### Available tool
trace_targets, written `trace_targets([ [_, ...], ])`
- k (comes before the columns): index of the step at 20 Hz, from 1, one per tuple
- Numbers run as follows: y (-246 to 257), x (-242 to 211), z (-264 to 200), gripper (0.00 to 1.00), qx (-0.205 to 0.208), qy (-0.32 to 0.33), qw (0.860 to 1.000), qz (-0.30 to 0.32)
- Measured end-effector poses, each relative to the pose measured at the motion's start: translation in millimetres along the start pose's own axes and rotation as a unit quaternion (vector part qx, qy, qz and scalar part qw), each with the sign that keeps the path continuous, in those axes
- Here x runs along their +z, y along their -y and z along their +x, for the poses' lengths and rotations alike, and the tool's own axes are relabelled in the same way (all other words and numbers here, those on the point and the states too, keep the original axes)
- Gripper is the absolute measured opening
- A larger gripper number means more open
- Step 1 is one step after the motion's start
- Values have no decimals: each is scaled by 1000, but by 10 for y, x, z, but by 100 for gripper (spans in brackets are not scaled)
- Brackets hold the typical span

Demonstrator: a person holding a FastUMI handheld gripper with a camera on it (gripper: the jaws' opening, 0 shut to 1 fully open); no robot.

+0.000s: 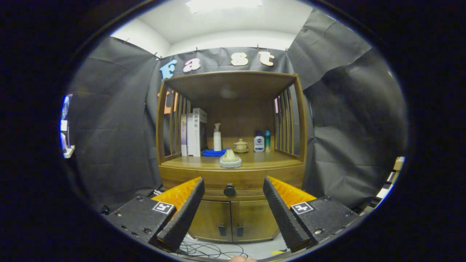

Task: Pull open the drawer, take out the items inside it, and place them on the countertop above the cabinet.

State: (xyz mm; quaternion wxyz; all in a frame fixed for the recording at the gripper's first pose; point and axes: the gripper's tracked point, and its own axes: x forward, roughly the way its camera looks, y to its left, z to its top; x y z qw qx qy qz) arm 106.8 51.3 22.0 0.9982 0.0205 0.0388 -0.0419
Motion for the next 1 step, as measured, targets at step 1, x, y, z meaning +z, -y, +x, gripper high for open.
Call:
trace_targets([
  [1,30,-4,-28,100,-2,-1,1000,2],
])
